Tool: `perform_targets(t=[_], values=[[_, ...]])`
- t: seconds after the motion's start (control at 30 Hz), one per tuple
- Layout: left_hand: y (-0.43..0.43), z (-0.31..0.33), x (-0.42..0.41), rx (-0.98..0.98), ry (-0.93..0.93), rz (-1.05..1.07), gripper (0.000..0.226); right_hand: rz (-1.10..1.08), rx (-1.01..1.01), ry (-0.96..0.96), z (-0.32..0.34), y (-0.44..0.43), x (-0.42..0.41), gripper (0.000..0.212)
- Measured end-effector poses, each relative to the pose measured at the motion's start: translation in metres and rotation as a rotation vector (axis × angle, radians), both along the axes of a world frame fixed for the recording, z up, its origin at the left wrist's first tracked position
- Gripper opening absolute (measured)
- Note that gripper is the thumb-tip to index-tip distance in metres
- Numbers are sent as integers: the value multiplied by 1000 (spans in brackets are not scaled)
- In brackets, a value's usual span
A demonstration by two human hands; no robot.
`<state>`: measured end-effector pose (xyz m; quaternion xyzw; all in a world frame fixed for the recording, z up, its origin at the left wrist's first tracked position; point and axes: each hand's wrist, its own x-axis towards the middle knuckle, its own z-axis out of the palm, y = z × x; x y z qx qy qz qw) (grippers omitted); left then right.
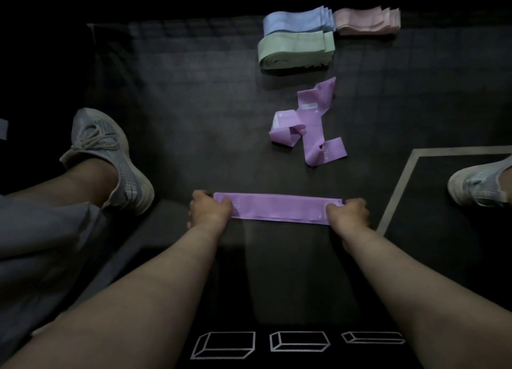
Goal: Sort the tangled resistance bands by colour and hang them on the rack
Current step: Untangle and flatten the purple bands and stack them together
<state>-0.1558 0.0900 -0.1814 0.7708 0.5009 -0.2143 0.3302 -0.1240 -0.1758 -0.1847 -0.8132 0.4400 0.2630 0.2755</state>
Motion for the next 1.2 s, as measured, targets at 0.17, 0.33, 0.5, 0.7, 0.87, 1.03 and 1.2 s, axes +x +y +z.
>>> perform_targets(t=[0.17,0.33,0.5,0.7,0.87,1.03,1.2], values=[[0,1,2,-91,-23,52,31,63,77,35,-5,-4,-2,40],[6,1,1,-133,-76,74,24,117,127,-8,6,-7,3,23],[7,4,-1,-125,-110,-3,22,207,138,-37,12,-13,9,22],[4,8,1,-50,-5,-258,25,322,32,-14,12,-17,6,31],[-1,8,3,40,42,-320,39,368,-123,-126,25,-6,8,54],[-6,14,5,182,103,-374,56,777,80,-136,35,18,30,43],[-10,24,14,240,14,-338,55,567,274,-55,31,39,67,56]])
